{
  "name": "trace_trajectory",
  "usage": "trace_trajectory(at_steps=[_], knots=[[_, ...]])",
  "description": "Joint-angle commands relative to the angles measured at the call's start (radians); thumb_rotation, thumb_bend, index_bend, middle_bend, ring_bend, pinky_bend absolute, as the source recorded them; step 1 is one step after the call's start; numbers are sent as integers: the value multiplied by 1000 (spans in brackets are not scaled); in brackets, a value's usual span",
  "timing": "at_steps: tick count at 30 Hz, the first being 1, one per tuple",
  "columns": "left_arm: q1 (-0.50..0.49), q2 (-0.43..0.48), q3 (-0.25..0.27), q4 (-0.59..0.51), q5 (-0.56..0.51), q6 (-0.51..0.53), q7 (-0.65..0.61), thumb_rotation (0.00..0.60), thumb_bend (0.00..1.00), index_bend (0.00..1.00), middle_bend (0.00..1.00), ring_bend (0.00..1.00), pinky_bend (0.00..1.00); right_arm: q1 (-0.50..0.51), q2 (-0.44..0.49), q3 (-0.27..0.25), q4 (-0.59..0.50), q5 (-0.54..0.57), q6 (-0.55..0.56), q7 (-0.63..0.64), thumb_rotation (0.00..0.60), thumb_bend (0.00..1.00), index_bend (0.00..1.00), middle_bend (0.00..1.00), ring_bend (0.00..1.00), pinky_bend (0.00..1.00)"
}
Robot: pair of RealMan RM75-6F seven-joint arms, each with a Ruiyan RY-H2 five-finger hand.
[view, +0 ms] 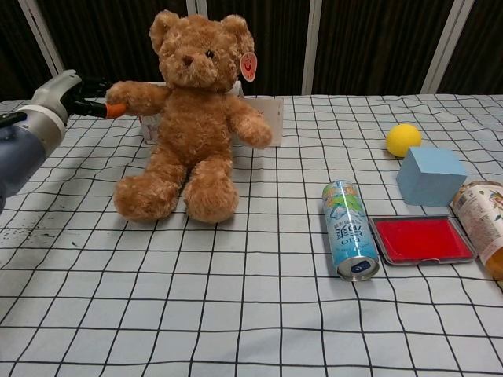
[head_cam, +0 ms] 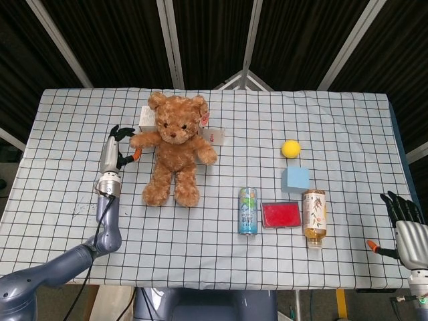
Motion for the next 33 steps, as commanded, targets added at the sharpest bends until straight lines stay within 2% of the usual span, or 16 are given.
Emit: trace_trajectory(at_steps=[1, 18, 33], knots=[[6, 6, 0, -5, -4, 0, 3, 600, 599, 490, 238, 0, 0, 0, 0, 0, -1, 1, -1, -1, 600, 131, 55, 15, 0, 0], [4, -29, 34, 115, -51, -99, 37, 600, 598, 489, 234, 0, 0, 1, 4, -1, -7, 9, -10, -6, 600, 131, 55, 15, 0, 0], [-8, 2, 1, -11, 0, -3, 23, 600, 593, 487, 235, 0, 0, 1, 6, -1, -9, 9, -10, -5, 600, 131, 55, 15, 0, 0]])
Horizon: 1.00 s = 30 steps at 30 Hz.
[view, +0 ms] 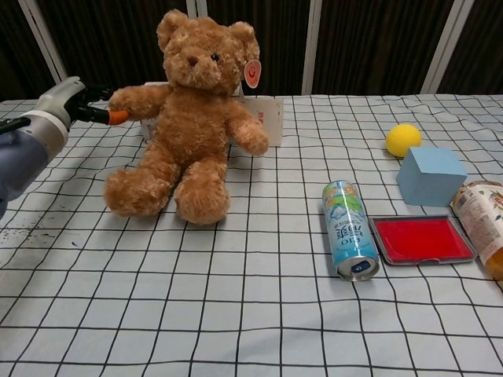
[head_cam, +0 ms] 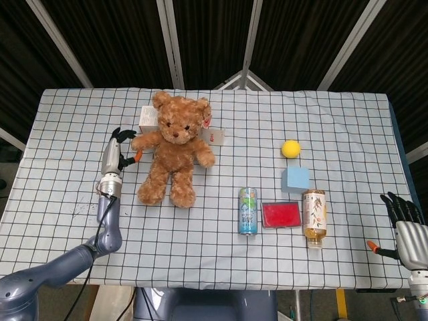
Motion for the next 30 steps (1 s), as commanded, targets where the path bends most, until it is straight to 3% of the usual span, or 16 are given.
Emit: trace_trajectory(at_steps=[1, 8, 15, 20, 22, 27, 30], knots=[[3, 13, -1, -28, 5, 18, 16, 600, 593, 488, 235, 0, 0, 0, 0, 0, 0, 0, -1, 1, 600, 131, 55, 15, 0, 0], [14, 18, 4, -25, -19, 3, 33, 600, 593, 486, 234, 0, 0, 0, 3, -1, -4, 3, -5, 0, 600, 131, 55, 15, 0, 0], [17, 0, 35, 43, -49, -53, 71, 600, 592, 469, 212, 0, 0, 1, 3, -1, -7, 4, -6, -5, 600, 130, 55, 15, 0, 0], [7, -16, 29, 79, -43, -63, 46, 600, 577, 450, 204, 0, 0, 1, 4, -1, -10, 6, -8, -10, 600, 131, 55, 15, 0, 0], [5, -19, 31, 83, -33, -60, 39, 600, 536, 394, 191, 0, 0, 2, 3, -1, -8, 7, -9, -10, 600, 130, 55, 15, 0, 0], [8, -19, 53, 82, 23, -33, 5, 600, 380, 81, 93, 0, 0, 3, 2, -1, -8, 6, -10, -9, 600, 131, 55, 15, 0, 0], [23, -6, 90, 73, 76, -32, -28, 600, 335, 1, 9, 0, 0, 1, 3, 0, -8, 3, -4, -3, 600, 131, 54, 15, 0, 0]])
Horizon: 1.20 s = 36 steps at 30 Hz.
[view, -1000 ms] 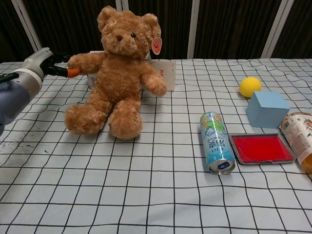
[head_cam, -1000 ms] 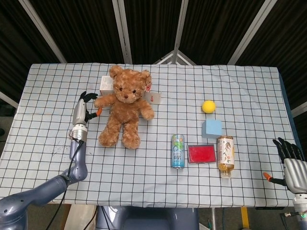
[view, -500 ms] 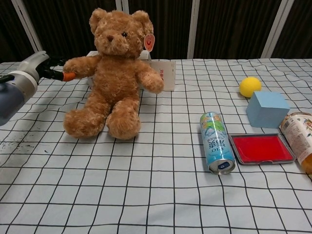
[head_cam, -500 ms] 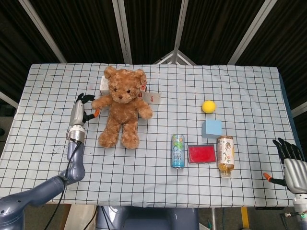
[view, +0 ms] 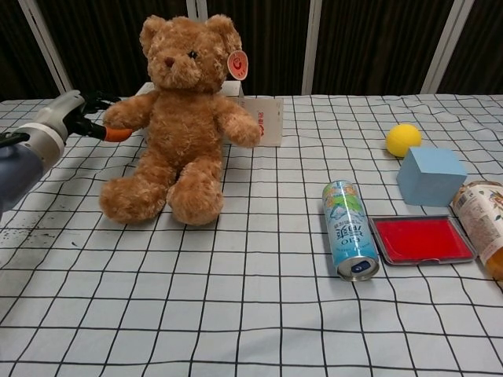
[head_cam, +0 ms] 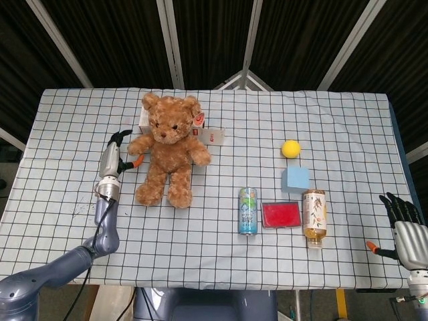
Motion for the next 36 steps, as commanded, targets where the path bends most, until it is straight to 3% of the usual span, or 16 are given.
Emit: trace_trajectory(at_steps=[1, 5, 8, 10, 13, 18, 22, 26, 36], knots=[[23, 19, 51, -16, 69, 10, -45, 600, 326, 0, 0, 0, 0, -2, 0, 0, 0, -3, 6, 4, 600, 131, 54, 15, 0, 0], [76, 63, 98, -94, 177, 109, -130, 600, 322, 0, 0, 0, 0, -4, 1, 0, 0, -3, 8, 7, 600, 130, 55, 15, 0, 0], [150, 118, 163, -193, 288, 250, -165, 600, 321, 6, 0, 0, 0, -5, 3, 0, -1, -3, 9, 9, 600, 131, 55, 15, 0, 0], [216, 166, 215, -277, 365, 372, -156, 600, 338, 94, 5, 0, 0, -6, 4, 0, -1, -3, 10, 10, 600, 131, 55, 15, 0, 0], [327, 251, 287, -412, 438, 545, -46, 600, 370, 248, 72, 0, 0, -6, 5, 0, -3, -4, 12, 11, 600, 131, 55, 15, 0, 0], [504, 384, 365, -561, 470, 781, 237, 600, 378, 319, 116, 0, 0, -10, 8, -2, -10, -15, 23, 12, 600, 132, 37, 16, 0, 0], [567, 424, 380, -564, 450, 840, 295, 600, 379, 319, 116, 0, 0, -11, 8, -2, -10, -20, 30, 10, 600, 131, 27, 15, 0, 0], [606, 488, 390, -590, 403, 804, 245, 600, 385, 307, 117, 0, 0, -8, 2, -4, -9, -28, 31, -7, 600, 131, 28, 15, 0, 0], [645, 583, 377, -692, 369, 784, 255, 600, 388, 294, 117, 0, 0, -11, -41, 20, 20, -15, 82, -120, 600, 130, 28, 15, 0, 0]])
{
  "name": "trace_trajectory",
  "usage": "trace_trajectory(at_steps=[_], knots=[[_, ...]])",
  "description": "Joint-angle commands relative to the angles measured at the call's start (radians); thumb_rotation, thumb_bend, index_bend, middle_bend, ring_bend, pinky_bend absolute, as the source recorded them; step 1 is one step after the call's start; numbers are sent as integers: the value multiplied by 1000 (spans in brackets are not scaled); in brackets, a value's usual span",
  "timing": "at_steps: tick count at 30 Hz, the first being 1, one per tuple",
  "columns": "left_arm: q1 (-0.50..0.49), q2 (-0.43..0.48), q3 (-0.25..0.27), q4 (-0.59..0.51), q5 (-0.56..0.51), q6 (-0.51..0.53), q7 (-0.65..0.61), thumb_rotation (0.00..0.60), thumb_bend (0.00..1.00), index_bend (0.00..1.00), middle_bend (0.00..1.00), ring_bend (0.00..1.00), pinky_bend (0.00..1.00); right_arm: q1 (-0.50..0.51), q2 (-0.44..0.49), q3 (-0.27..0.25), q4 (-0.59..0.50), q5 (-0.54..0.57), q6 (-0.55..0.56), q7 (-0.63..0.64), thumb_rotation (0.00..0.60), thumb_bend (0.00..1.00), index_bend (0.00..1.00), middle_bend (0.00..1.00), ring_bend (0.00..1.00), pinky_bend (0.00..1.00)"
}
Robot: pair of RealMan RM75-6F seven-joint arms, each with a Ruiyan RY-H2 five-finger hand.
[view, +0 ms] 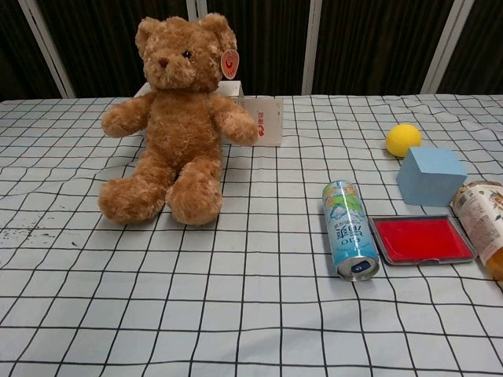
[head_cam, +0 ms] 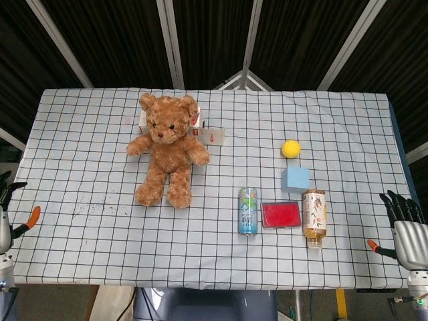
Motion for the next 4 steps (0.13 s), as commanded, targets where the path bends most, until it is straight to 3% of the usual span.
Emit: trace_trajectory(at_steps=[1, 4], knots=[[27, 44, -8, -51, -21, -9, -28, 600, 388, 295, 117, 0, 0, -4, -23, 16, 18, 3, 34, -32, 600, 130, 28, 15, 0, 0], [34, 63, -11, -66, -44, -34, -27, 600, 388, 294, 115, 0, 0, -5, -41, 26, 35, 2, 58, -45, 600, 131, 28, 15, 0, 0]])
